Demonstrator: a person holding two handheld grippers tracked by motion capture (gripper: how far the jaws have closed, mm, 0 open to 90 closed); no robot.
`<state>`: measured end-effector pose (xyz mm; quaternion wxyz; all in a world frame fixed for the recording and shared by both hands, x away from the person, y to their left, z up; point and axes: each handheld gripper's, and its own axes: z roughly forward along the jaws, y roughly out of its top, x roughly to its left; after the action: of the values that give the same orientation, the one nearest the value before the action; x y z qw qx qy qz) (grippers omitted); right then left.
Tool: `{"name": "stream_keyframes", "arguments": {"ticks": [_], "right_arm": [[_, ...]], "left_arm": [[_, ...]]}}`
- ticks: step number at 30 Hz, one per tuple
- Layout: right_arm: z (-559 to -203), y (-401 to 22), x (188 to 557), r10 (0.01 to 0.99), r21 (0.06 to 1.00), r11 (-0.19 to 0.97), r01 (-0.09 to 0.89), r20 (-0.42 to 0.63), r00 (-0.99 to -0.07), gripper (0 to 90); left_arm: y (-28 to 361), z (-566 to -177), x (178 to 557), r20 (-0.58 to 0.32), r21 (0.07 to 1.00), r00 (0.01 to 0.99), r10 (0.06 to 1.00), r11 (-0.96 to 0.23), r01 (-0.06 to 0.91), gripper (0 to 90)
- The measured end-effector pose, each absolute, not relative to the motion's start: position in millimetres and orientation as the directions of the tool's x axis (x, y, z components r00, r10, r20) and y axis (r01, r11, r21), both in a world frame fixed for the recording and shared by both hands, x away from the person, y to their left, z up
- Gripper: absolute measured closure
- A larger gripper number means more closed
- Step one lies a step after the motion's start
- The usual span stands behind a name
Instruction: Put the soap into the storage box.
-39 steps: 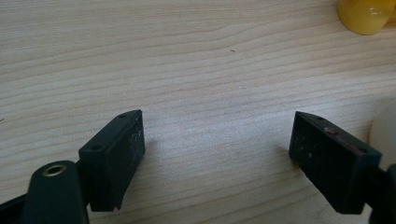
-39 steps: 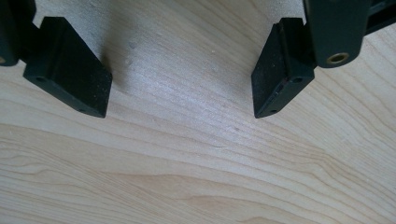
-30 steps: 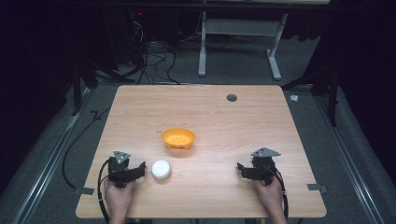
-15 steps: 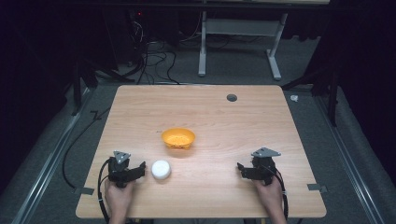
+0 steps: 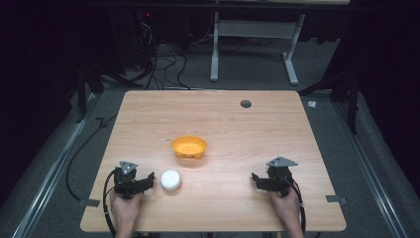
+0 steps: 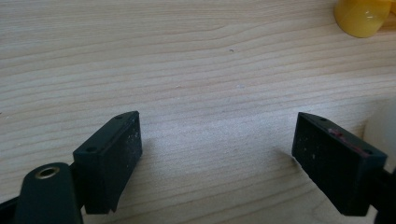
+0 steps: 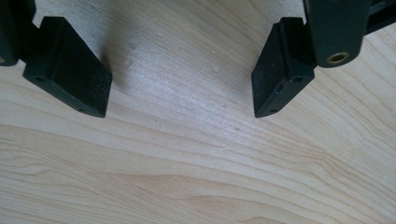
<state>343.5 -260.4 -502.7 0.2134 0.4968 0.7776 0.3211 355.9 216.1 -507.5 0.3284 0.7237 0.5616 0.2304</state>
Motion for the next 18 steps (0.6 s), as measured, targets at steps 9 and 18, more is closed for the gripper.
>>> {"name": "stream_keyframes", "arguments": {"ticks": [9,18], "right_arm": [[-503,-260,343,0.910,0.710,0.299,0.638,-0.011,-0.415,21.0],[-503,-260,343,0.910,0.710,0.299,0.638,-0.011,-0.414,21.0]], "left_arm": [[215,-493,345,-0.032,0.775,0.297,0.954,-0.164,0.611,17.1],[211,-481,334,-0.062,0.802,0.340,0.938,-0.156,0.577,16.6]]}}
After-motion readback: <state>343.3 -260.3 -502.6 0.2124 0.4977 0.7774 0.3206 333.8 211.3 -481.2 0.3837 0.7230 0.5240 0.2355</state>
